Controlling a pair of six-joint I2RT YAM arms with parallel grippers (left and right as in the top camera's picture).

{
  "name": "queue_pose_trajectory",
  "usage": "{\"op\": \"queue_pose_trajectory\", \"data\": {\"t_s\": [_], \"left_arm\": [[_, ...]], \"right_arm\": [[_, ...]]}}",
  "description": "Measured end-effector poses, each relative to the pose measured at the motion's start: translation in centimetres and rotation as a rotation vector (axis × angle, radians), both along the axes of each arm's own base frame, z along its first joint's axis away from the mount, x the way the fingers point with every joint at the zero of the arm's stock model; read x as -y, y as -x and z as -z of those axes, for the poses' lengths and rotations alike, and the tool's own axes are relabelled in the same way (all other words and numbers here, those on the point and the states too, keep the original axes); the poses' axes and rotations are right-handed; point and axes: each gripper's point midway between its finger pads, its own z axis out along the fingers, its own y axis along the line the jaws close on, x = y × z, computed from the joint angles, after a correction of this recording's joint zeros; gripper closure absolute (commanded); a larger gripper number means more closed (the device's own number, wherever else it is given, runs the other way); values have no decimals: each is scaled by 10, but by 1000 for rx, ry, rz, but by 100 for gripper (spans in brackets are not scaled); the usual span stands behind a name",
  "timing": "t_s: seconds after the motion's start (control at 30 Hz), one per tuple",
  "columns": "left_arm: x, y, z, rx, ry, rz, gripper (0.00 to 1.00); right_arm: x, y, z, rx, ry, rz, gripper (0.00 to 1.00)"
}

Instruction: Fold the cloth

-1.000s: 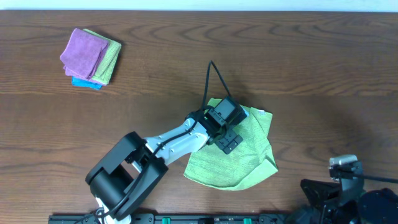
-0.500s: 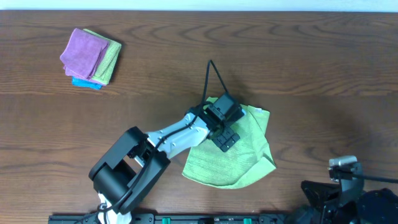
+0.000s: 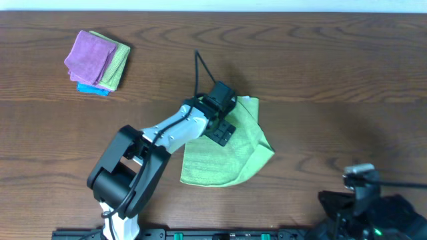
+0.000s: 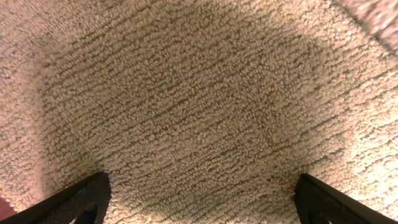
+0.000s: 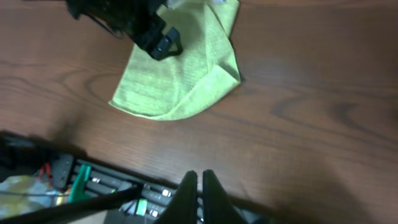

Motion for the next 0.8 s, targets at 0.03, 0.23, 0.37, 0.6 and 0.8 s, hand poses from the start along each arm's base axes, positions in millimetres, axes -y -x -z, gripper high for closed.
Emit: {"op": "queue_pose_trajectory", "data": {"t_s": [0.03, 0.23, 0.37, 0.6, 0.8], "left_arm": [[-4, -2, 0, -2, -1, -17, 5], [-16, -8, 0, -14, 2, -66, 5], [-15, -7, -1, -26, 19, -72, 5], [-17, -9, -4, -52, 65, -105, 5], [-35, -4, -16, -159, 184, -191, 4]], "right_arm": [[-2, -3, 5, -3, 4, 3, 83], [-24, -33, 43, -6, 38, -6, 57], [-40, -53, 63, -33, 70, -12, 54], [-58, -86, 72, -62, 75, 17, 52], [-60, -110, 89, -116, 106, 41, 53]]}}
